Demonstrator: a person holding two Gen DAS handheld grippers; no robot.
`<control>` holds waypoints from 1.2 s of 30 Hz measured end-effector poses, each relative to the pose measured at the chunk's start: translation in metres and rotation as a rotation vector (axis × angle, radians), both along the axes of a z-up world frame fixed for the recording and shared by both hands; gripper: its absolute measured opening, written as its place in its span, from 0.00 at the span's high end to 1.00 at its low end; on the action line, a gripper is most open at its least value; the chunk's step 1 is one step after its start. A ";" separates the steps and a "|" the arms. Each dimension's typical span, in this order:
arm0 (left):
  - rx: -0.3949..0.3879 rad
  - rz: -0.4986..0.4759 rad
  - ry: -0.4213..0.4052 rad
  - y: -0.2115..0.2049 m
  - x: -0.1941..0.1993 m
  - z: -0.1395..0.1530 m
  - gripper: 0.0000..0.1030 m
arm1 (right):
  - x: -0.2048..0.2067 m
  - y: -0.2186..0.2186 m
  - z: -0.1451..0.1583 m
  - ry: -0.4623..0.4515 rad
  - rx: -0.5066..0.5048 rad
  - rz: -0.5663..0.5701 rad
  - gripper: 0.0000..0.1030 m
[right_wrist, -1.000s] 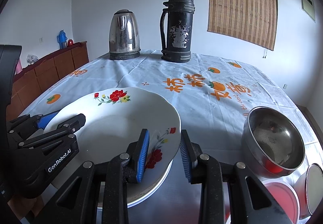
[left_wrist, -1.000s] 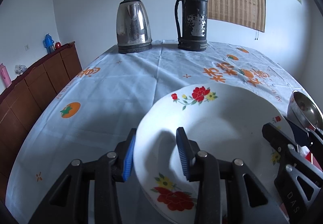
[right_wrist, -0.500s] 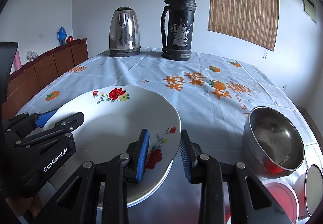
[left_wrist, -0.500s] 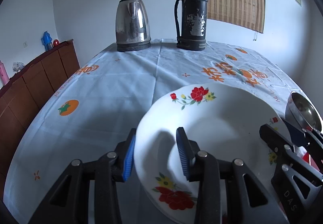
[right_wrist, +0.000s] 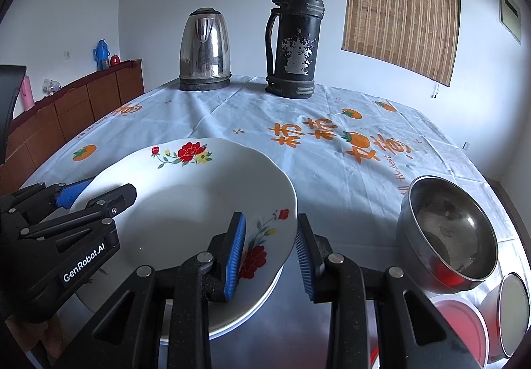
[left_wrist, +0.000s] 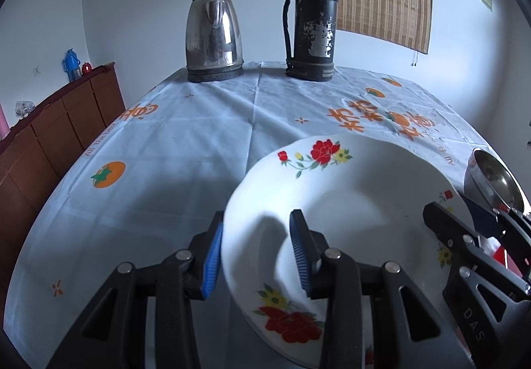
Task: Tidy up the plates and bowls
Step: 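Lower the red-floral plate onto the pink-floral plate with both grippers, then open both grippers to release the red-floral plate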
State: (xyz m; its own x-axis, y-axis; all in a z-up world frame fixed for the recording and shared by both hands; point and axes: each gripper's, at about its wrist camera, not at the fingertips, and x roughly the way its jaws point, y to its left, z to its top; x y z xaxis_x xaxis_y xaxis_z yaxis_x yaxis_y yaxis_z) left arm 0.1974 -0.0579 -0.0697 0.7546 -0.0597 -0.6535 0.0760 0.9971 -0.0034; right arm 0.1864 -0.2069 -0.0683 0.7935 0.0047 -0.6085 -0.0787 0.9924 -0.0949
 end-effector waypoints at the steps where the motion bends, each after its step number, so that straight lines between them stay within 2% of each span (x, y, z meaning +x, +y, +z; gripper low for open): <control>1: -0.002 -0.001 0.000 0.000 0.000 0.000 0.65 | 0.000 0.001 0.000 0.001 -0.004 -0.001 0.68; 17: -0.007 -0.014 0.027 0.001 0.002 -0.002 0.62 | 0.002 0.003 -0.001 0.033 -0.020 0.003 0.68; 20: -0.002 -0.022 0.001 0.000 -0.002 0.000 0.55 | 0.001 0.002 -0.001 0.033 -0.021 0.002 0.68; 21: 0.003 -0.026 -0.009 -0.002 -0.004 0.001 0.49 | 0.000 0.003 0.000 0.028 -0.020 0.010 0.68; 25: 0.008 -0.036 -0.018 -0.004 -0.005 0.002 0.47 | -0.002 0.012 0.000 0.013 -0.065 0.021 0.68; 32: 0.000 -0.029 -0.029 -0.002 -0.007 0.003 0.41 | -0.004 0.011 0.003 -0.004 -0.053 0.024 0.68; 34: -0.006 -0.025 -0.032 -0.001 -0.007 0.003 0.41 | -0.006 0.012 0.004 -0.015 -0.059 0.030 0.62; 36: -0.016 -0.020 -0.029 0.001 -0.006 0.003 0.40 | -0.008 0.013 0.005 -0.026 -0.063 0.034 0.48</control>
